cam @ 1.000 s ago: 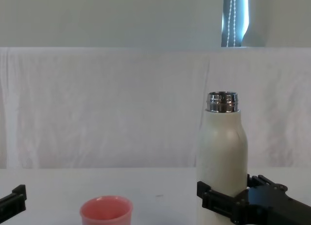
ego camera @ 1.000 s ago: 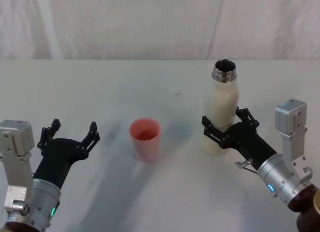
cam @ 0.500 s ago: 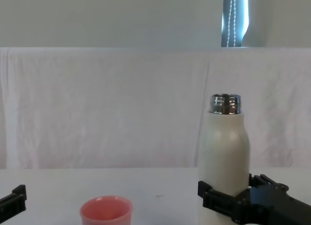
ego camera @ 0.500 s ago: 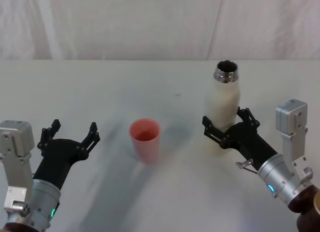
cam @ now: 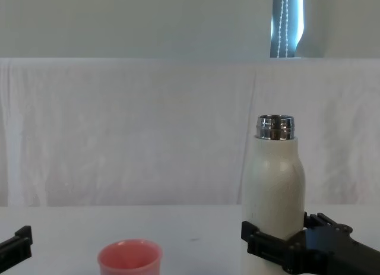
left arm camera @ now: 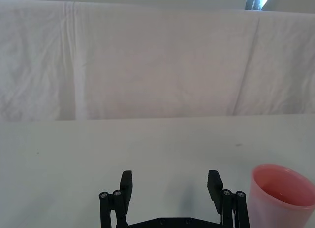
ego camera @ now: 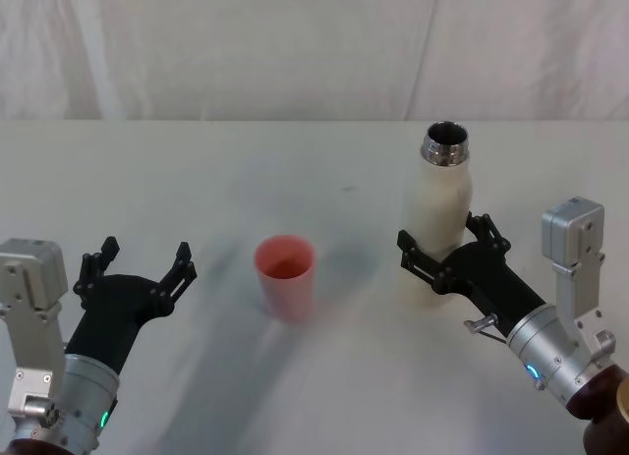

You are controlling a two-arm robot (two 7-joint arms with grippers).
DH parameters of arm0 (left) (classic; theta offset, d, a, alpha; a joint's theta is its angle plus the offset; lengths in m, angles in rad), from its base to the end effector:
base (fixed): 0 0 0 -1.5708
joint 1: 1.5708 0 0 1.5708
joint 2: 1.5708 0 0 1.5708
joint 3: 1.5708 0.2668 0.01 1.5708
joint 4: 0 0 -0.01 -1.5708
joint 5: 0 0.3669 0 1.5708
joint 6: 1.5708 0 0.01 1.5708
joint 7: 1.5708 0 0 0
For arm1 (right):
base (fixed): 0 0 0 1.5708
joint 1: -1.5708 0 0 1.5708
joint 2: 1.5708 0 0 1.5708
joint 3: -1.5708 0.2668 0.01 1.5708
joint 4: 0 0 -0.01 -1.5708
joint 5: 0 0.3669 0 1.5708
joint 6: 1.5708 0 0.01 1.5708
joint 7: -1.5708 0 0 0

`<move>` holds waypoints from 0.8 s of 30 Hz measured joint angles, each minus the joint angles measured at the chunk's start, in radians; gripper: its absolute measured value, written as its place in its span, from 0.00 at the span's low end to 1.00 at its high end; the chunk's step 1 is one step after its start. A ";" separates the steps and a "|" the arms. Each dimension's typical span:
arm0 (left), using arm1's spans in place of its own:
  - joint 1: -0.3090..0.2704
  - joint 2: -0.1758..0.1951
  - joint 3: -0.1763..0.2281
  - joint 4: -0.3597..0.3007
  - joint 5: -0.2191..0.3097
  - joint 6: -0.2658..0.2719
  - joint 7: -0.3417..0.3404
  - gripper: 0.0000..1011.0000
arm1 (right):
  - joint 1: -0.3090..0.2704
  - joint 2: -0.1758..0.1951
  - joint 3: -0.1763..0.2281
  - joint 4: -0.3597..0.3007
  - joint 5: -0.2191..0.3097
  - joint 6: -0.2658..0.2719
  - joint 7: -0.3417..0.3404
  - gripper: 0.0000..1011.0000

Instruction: Grasp the thermos with one hand and pour water into the cup lid.

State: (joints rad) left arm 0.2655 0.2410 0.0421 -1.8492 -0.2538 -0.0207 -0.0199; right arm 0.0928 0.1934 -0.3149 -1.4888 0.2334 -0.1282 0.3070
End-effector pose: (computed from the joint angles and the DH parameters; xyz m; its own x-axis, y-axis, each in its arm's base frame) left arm 0.3166 0.0259 -0.2637 0.1245 0.9917 -0.0326 -0.9921 0.1240 -0.0175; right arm 0.3944 0.0578 -0.2882 0.5619 -0.8272 0.0033 0.8244 0.5603 0.0795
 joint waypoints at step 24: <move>0.000 0.000 0.000 0.000 0.000 0.000 0.000 0.99 | -0.020 0.010 -0.001 -0.022 0.003 -0.003 0.001 0.99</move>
State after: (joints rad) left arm 0.2655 0.2410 0.0421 -1.8492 -0.2538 -0.0208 -0.0199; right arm 0.0725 0.2037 -0.3161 -1.5110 0.2362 -0.1312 0.3077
